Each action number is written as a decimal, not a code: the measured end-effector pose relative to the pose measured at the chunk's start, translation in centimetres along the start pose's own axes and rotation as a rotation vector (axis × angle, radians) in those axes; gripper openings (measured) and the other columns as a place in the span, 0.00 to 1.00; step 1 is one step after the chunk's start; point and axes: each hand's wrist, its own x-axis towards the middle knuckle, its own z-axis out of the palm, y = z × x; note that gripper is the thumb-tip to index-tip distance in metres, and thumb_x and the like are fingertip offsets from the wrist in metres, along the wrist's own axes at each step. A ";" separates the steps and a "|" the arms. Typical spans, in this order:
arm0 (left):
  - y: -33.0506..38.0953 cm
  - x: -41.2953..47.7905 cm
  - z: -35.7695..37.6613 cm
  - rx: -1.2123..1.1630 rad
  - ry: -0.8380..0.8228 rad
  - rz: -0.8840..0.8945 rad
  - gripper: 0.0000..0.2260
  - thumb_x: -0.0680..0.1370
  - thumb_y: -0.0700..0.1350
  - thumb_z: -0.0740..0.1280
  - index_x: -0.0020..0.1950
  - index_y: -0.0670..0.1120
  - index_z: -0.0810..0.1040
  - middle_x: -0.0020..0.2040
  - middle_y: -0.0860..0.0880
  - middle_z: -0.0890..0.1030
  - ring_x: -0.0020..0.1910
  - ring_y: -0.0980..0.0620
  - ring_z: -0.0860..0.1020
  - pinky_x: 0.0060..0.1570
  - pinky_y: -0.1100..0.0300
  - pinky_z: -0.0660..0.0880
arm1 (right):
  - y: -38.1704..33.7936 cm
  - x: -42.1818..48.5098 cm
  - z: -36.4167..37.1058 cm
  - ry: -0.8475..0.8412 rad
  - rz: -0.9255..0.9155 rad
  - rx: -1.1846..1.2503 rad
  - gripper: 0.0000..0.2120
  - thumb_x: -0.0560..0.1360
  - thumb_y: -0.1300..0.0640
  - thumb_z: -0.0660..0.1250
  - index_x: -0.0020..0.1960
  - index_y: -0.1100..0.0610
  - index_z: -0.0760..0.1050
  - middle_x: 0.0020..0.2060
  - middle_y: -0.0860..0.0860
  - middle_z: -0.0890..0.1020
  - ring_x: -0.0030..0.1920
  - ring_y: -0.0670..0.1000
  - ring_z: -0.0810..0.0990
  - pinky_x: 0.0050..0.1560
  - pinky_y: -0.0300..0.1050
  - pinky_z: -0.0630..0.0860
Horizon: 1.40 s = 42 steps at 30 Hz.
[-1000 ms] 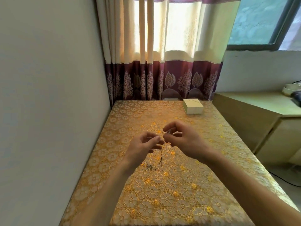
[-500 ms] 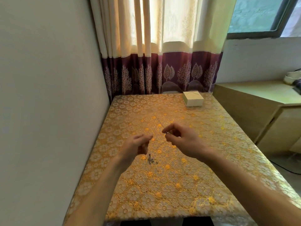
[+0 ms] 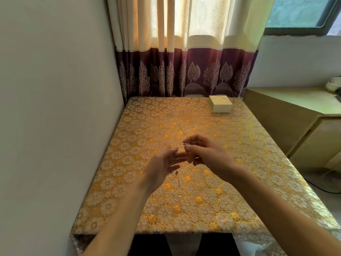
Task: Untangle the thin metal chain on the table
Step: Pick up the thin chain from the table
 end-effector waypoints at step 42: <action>-10.4 3.2 -11.8 1.377 0.604 0.288 0.17 0.77 0.54 0.67 0.63 0.49 0.81 0.58 0.50 0.81 0.59 0.48 0.77 0.58 0.50 0.74 | 15.1 8.5 4.0 0.087 -0.183 -0.791 0.10 0.77 0.46 0.71 0.56 0.47 0.84 0.47 0.43 0.78 0.47 0.44 0.76 0.46 0.39 0.74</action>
